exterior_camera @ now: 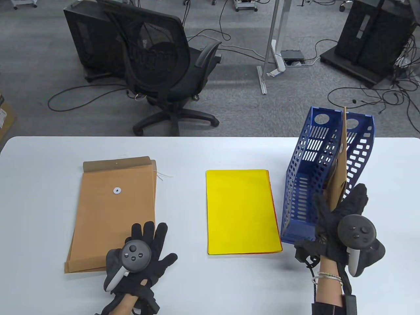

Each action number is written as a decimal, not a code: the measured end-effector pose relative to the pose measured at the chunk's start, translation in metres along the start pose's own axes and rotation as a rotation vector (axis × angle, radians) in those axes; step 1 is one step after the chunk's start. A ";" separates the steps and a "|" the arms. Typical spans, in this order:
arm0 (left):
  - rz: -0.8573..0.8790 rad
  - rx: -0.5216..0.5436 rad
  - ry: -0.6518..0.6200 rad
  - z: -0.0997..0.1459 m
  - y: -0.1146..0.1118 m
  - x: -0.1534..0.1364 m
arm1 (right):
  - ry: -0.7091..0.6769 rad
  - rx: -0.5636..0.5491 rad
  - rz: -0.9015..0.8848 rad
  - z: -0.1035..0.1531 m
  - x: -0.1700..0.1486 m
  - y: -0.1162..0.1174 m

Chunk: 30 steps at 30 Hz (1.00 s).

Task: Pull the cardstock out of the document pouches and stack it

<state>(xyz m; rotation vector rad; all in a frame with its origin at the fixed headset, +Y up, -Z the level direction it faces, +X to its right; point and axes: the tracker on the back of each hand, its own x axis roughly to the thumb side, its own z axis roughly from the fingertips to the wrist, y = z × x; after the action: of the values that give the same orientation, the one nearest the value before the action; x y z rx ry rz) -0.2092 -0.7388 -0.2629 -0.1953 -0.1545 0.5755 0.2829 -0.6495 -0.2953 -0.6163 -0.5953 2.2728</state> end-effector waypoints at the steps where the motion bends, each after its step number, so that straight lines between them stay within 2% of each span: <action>1: 0.001 -0.002 0.001 0.000 0.000 0.000 | 0.009 0.016 0.012 -0.002 -0.003 0.003; 7: -0.001 -0.016 0.001 0.000 0.000 0.000 | 0.067 0.085 -0.074 -0.009 -0.012 0.009; 10: -0.002 -0.019 -0.002 -0.001 -0.001 0.000 | 0.071 0.053 -0.077 -0.008 -0.009 0.006; 12: -0.004 -0.020 -0.004 -0.001 -0.001 0.000 | 0.038 -0.026 -0.076 -0.006 -0.004 0.000; 17: 0.013 -0.004 -0.013 0.000 0.002 0.001 | -0.075 -0.122 -0.144 0.004 0.018 -0.019; 26: 0.088 0.008 -0.048 0.000 0.002 0.000 | -0.431 -0.403 -0.163 0.047 0.090 -0.059; 30: 0.152 0.038 -0.129 -0.003 0.003 -0.002 | -0.565 -0.366 -0.225 0.069 0.117 -0.058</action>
<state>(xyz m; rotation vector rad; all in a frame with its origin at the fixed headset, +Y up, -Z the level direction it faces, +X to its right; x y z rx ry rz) -0.2119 -0.7383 -0.2663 -0.1333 -0.2550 0.7427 0.1966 -0.5436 -0.2386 -0.0465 -1.3033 2.1272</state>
